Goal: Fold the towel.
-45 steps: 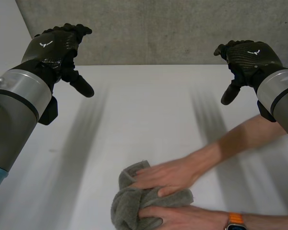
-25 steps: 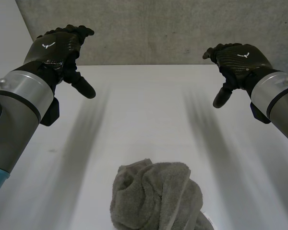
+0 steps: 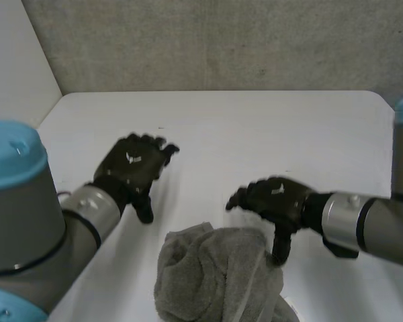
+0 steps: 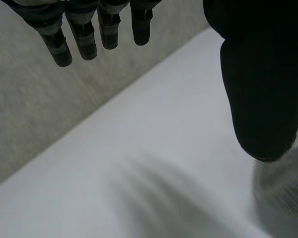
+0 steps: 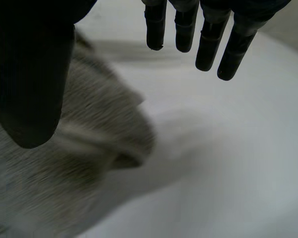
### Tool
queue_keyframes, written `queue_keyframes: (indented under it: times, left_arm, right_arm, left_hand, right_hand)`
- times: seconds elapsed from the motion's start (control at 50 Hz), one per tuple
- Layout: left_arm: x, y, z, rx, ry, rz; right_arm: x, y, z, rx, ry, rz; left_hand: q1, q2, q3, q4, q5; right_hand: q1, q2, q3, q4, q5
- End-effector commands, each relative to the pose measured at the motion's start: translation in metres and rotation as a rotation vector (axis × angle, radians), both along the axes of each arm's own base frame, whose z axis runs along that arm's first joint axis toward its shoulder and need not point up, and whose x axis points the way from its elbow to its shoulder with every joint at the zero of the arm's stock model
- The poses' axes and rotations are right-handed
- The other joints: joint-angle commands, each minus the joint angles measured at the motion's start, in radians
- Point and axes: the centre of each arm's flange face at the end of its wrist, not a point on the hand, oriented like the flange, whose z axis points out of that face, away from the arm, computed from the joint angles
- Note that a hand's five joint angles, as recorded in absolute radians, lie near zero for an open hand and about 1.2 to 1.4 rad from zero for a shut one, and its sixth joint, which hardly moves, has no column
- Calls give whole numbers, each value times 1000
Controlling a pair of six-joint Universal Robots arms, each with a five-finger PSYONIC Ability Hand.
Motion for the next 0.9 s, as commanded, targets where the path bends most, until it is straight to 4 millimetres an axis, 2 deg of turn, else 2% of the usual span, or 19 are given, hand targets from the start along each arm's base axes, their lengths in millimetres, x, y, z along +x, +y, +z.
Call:
queue_keyframes:
  times: [0.02, 0.06, 0.08, 0.12, 0.14, 0.16, 0.28, 0.36, 0.4, 0.44, 0.46, 0.5, 0.54, 0.74, 0.9]
  left_arm:
    - [10, 8, -30, 11, 5, 18]
    - [11, 6, -33, 3, 10, 27]
    - [11, 6, -33, 3, 10, 27]
    - [15, 4, -40, -9, 26, 42]
    - [15, 4, -40, -9, 26, 43]
    - [16, 5, -42, -15, 37, 46]
    - [18, 7, -46, -13, 79, 54]
    - [22, 6, -49, 5, 89, 70]
    - [25, 4, -50, 14, 96, 84]
    - [27, 3, -52, 28, 105, 96]
    - [27, 3, -52, 29, 105, 96]
    - [27, 3, -53, 36, 111, 91]
    - [26, 4, -54, 40, 113, 84]
    - [20, 7, -56, 56, 121, 25]
    - [1, -5, -63, 40, 159, -34]
  right_arm:
    - [-2, 13, -29, 59, 13, 13]
    - [1, 9, -37, -1, -22, 5]
    - [1, 9, -37, -1, -22, 5]
    - [4, 0, -41, -82, -74, -17]
    - [4, 0, -41, -83, -75, -17]
    - [5, -5, -43, -105, -112, -37]
    - [7, -13, -48, -78, -266, -134]
    - [6, -20, -46, -95, -304, -178]
    - [5, -25, -42, -123, -320, -211]
    - [-2, -40, -30, -221, -343, -332]
    - [-2, -40, -30, -221, -343, -333]
    - [-10, -51, -19, -314, -362, -450]
    - [-14, -54, -17, -341, -360, -493]
    - [-16, -57, -24, -346, -340, -524]
    - [-24, -67, -23, -358, -334, -554]
  left_hand:
    - [12, 12, 8, 9, -25]
    - [12, 12, 8, 9, -25]
    - [12, 12, 8, 9, -25]
    - [12, 12, 8, 9, -25]
    - [12, 12, 8, 9, -25]
    - [12, 12, 8, 9, -25]
    - [12, 12, 8, 9, -25]
    - [12, 12, 8, 9, -25]
    - [12, 12, 8, 9, -25]
    - [12, 12, 8, 9, -25]
    - [12, 12, 8, 9, -25]
    - [12, 12, 8, 9, -25]
    - [12, 12, 8, 9, -25]
    - [12, 12, 8, 9, -25]
    - [27, 27, 24, 24, -10]
  right_hand:
    - [-39, -62, -55, -62, -38]
    - [402, 379, 386, 379, 403]
    - [404, 381, 389, 381, 405]
    - [982, 959, 967, 959, 983]
    - [986, 963, 970, 963, 986]
    - [1165, 1142, 1149, 1142, 1165]
    - [1167, 1144, 1151, 1144, 1167]
    - [1167, 1144, 1151, 1144, 1167]
    - [1167, 1144, 1151, 1144, 1167]
    - [1167, 1144, 1151, 1144, 1167]
    - [1167, 1144, 1151, 1144, 1167]
    - [1167, 1144, 1151, 1144, 1167]
    - [1167, 1144, 1151, 1144, 1167]
    - [1167, 1144, 1151, 1144, 1167]
    - [1167, 1144, 1151, 1144, 1167]
